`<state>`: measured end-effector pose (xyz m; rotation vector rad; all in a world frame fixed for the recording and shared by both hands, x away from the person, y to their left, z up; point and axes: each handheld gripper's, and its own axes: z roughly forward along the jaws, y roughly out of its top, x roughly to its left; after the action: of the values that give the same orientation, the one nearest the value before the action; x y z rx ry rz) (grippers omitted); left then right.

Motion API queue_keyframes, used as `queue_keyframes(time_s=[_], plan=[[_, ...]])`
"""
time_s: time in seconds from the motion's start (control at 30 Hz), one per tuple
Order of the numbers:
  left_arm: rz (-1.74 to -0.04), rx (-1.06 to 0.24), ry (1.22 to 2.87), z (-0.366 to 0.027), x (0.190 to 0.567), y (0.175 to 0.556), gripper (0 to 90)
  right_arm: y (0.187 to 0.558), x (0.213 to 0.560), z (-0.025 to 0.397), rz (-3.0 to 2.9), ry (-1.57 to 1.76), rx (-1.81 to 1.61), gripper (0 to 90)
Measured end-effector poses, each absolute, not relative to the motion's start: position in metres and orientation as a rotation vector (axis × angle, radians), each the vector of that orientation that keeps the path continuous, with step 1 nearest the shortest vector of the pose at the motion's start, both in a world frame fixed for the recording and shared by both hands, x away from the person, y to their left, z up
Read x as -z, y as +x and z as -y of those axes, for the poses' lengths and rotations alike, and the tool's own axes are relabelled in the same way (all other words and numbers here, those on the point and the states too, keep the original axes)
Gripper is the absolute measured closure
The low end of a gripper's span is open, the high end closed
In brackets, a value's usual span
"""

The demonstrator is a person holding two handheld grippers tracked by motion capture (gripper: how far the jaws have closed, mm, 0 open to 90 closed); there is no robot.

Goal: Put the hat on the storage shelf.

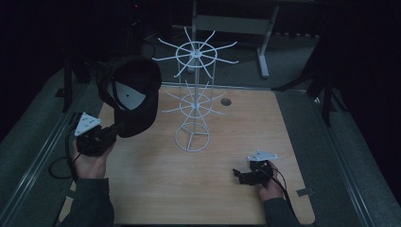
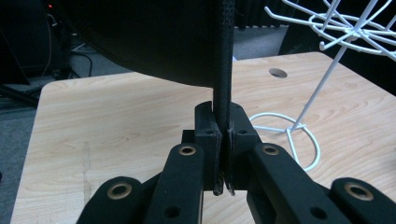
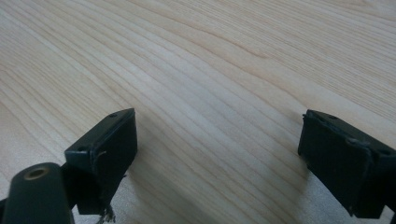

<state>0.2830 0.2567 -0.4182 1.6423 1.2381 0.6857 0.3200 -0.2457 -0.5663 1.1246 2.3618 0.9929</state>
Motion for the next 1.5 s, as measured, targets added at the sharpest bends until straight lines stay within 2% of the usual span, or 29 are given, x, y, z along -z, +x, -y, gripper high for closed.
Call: queue_keyframes(time_s=[1.5], plan=[[-1.217,-0.766,1.591,-0.25,0.398,0.283,86.6,0.32,0.566,0.246,-2.363,1.122,-0.992,11.7]])
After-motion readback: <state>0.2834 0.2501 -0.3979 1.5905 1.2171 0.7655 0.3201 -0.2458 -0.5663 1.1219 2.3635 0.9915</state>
